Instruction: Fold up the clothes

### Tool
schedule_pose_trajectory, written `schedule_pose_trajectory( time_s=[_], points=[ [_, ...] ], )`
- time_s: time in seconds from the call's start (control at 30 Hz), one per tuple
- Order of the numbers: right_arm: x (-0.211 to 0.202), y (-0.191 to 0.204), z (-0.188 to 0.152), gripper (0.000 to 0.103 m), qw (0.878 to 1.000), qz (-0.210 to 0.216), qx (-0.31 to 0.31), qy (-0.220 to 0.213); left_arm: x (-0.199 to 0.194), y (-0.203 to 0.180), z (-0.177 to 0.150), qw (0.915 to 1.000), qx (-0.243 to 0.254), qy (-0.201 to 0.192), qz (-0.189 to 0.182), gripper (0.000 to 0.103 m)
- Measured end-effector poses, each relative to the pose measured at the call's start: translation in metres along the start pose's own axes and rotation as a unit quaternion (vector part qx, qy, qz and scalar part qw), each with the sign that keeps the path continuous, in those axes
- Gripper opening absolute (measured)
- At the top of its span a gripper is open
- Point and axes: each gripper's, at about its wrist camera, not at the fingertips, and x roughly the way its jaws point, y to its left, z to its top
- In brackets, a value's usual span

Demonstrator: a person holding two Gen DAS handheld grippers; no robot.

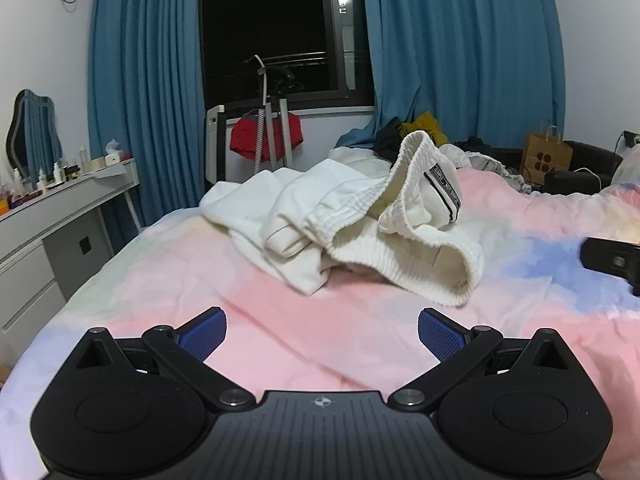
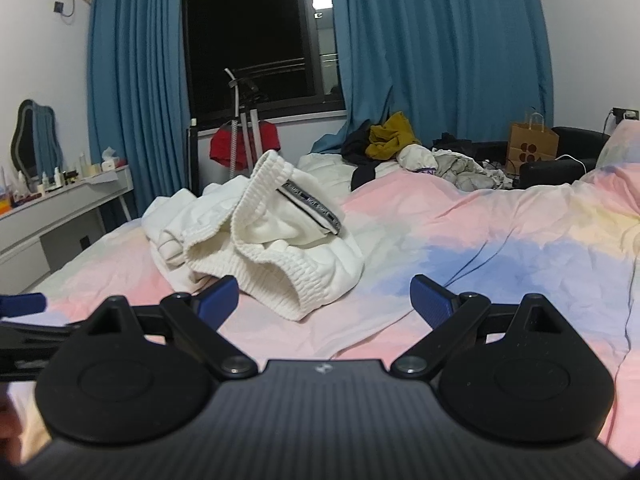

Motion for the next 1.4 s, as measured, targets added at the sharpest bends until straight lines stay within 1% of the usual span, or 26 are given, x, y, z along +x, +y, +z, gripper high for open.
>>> schedule_pose_trajectory(
  time_s=[0.07,0.17,0.27,0.37,0.4,0.47,0.57,0.63,0.67,0.7,0.73,0.8,0.83,0.9,1.03,1.13,1.27,1.4],
  points=[
    [0.004,-0.004,0.001,0.094,1.000,-0.002,0.008,0.000,0.023,-0.005,0.008,1.0000,0.002,0.002,0.000,0.103],
    [0.013,-0.012,0.000,0.094,1.000,-0.005,0.022,0.005,0.063,-0.011,0.019,0.9998,0.015,0.007,0.011,0.103],
    [0.025,-0.022,-0.003,0.094,0.999,-0.008,0.040,0.016,0.105,-0.022,0.032,0.9985,0.048,-0.001,0.025,0.103],
    [0.038,-0.028,-0.007,0.094,0.998,-0.008,0.056,0.026,0.151,-0.036,0.044,0.9952,0.084,-0.005,0.049,0.101],
    [0.042,-0.030,-0.008,0.094,0.998,-0.007,0.059,0.030,0.162,-0.040,0.047,0.9938,0.093,-0.005,0.061,0.097],
    [0.052,-0.030,-0.012,0.094,0.998,-0.004,0.058,0.038,0.183,-0.047,0.053,0.9909,0.108,-0.007,0.080,0.096],
    [0.065,-0.034,-0.018,0.094,0.997,0.001,0.066,0.050,0.207,-0.053,0.062,0.9893,0.117,-0.018,0.084,0.095],
    [0.073,-0.036,-0.022,0.094,0.996,0.005,0.072,0.057,0.218,-0.055,0.067,0.9889,0.123,-0.022,0.081,0.087],
    [0.077,-0.036,-0.024,0.094,0.996,0.005,0.072,0.061,0.223,-0.056,0.070,0.9890,0.124,-0.024,0.076,0.079],
    [0.080,-0.036,-0.026,0.094,0.995,0.006,0.072,0.064,0.228,-0.056,0.073,0.9892,0.126,-0.026,0.071,0.065],
    [0.082,-0.036,-0.028,0.094,0.995,0.006,0.072,0.067,0.232,-0.056,0.076,0.9893,0.127,-0.028,0.066,0.056],
    [0.086,-0.035,-0.031,0.094,0.995,0.008,0.072,0.071,0.230,-0.056,0.083,0.9905,0.121,-0.035,0.055,0.017],
    [0.087,-0.035,-0.032,0.094,0.995,0.009,0.072,0.072,0.229,-0.057,0.086,0.9910,0.118,-0.039,0.050,0.012],
    [0.087,-0.033,-0.033,0.094,0.995,0.009,0.069,0.071,0.217,-0.053,0.093,0.9921,0.108,-0.051,0.041,0.008],
    [0.084,-0.031,-0.032,0.094,0.996,0.011,0.056,0.063,0.181,-0.041,0.107,0.9930,0.081,-0.082,0.025,0.007],
    [0.079,-0.027,-0.031,0.094,0.997,0.017,0.046,0.057,0.134,-0.023,0.111,0.9934,0.053,-0.102,0.002,0.007],
    [0.073,-0.015,-0.031,0.094,0.997,0.042,0.021,0.064,0.069,0.007,0.101,0.9943,0.012,-0.104,-0.019,0.007],
    [0.066,0.007,-0.035,0.094,0.994,0.070,-0.020,0.085,0.006,0.050,0.077,0.9918,-0.058,-0.114,-0.011,0.007]
  ],
)
